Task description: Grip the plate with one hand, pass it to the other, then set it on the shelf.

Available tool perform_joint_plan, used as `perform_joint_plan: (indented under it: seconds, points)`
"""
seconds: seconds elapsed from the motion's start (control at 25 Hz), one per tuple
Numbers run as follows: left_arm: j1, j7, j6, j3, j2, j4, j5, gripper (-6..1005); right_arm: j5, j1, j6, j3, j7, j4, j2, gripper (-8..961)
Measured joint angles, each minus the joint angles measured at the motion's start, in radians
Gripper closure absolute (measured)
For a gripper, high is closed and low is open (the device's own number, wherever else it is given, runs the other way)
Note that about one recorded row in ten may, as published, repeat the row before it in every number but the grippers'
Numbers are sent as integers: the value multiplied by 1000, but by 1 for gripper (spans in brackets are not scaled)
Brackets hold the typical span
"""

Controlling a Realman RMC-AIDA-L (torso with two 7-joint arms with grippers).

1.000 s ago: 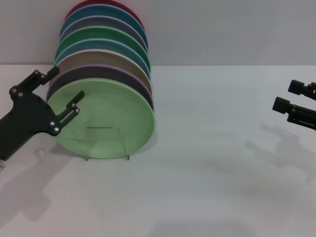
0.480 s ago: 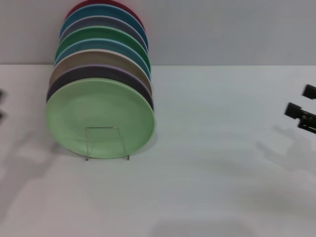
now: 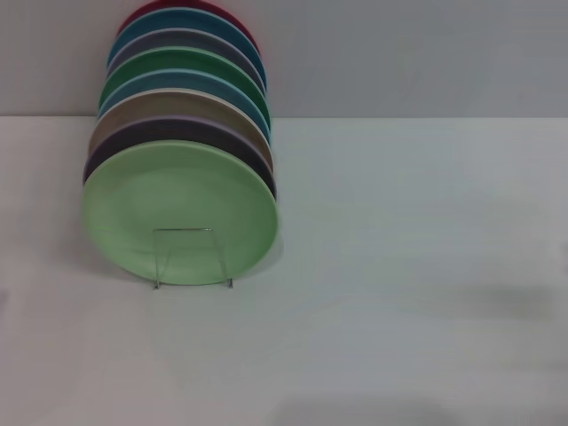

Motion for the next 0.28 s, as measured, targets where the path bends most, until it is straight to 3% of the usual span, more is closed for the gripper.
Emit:
perform_joint_plan:
  seconds: [0.28]
  points:
    - [-22, 0, 53, 2, 0, 20, -36, 192, 30, 0, 3, -3, -30, -51, 0, 143]
